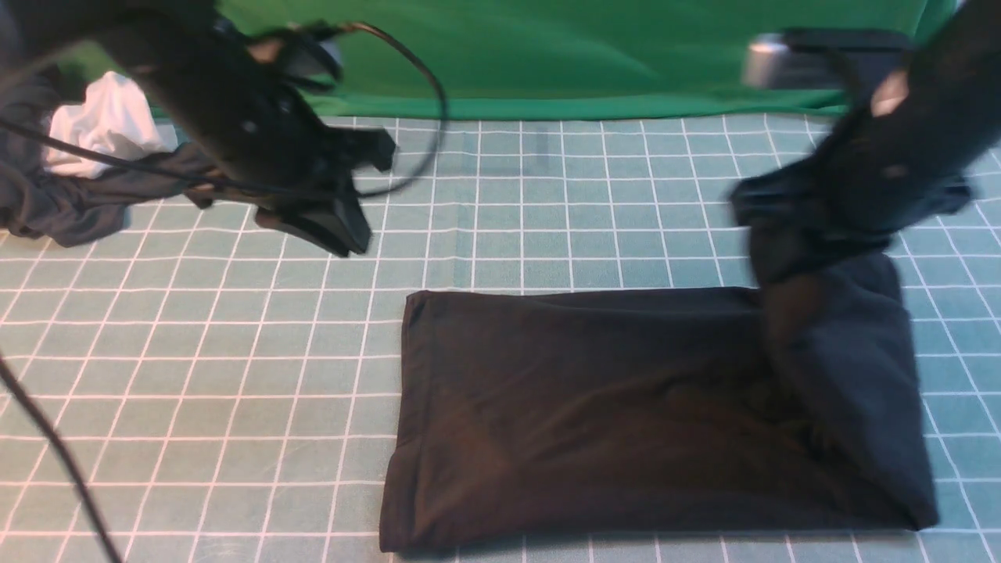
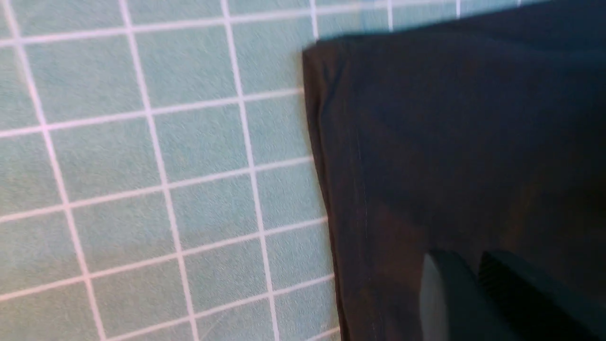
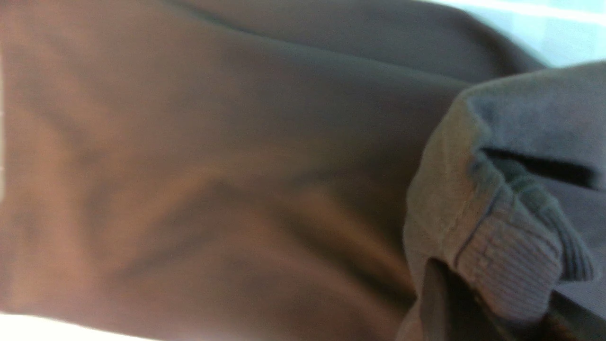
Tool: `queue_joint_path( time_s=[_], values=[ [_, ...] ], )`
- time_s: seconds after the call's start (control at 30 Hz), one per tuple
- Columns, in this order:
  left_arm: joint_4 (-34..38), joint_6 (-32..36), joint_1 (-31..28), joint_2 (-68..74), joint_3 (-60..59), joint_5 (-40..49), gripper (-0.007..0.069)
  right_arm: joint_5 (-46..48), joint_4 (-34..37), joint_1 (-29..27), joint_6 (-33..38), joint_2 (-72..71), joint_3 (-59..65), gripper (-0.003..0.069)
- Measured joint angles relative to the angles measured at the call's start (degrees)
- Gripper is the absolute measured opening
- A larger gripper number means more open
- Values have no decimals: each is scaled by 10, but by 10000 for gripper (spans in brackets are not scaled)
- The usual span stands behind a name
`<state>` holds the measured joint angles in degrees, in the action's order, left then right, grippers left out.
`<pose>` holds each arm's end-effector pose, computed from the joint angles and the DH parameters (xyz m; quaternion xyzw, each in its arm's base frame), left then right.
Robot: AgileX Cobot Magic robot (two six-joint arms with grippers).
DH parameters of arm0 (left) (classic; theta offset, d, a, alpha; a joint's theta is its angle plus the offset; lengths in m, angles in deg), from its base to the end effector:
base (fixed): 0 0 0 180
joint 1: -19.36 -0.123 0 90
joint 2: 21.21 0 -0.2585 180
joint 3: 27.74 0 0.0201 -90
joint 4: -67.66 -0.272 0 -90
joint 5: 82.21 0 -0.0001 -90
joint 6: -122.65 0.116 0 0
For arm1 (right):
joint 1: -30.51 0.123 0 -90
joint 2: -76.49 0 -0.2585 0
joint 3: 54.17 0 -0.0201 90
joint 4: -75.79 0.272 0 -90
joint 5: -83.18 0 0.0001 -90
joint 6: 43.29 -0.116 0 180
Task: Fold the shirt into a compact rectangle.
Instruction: 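Fold the right end of the dark garment over onto its left end with the right gripper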
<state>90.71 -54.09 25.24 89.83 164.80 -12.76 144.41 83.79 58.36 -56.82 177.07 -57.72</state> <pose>0.3838 -0.0823 0.2391 0.0277 0.9753 -0.1957 0.0984 0.3142 0.1820 0.2570 -0.1008 0.9747 0.1286 0.1525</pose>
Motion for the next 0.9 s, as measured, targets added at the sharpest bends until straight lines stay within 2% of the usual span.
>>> queue_joint_path(
  time_s=[0.07, 0.27, 0.5, 0.6, 0.7, 0.83, 0.9],
  values=[
    [9, 7, -23, 0, 0, 1, 11, -34, 3, 47, -26, 4, 0, 55],
    [14, 13, -41, 0, 0, -6, 12, -142, 23, 143, -58, 38, 0, 55],
    [15, 15, -42, 0, 0, -10, 12, -215, 27, 198, -60, 91, 0, 66],
    [17, 15, -42, 0, 0, -11, 13, -250, 27, 215, -60, 128, 0, 97],
    [17, 15, -42, 0, 0, -13, 13, -298, 27, 224, -61, 155, 0, 180],
    [19, 15, -42, 0, 0, -19, 13, -336, 29, 227, -65, 169, 0, 366],
    [19, 15, -42, 0, 0, -21, 13, -336, 29, 226, -64, 168, -1, 425]
  ],
)
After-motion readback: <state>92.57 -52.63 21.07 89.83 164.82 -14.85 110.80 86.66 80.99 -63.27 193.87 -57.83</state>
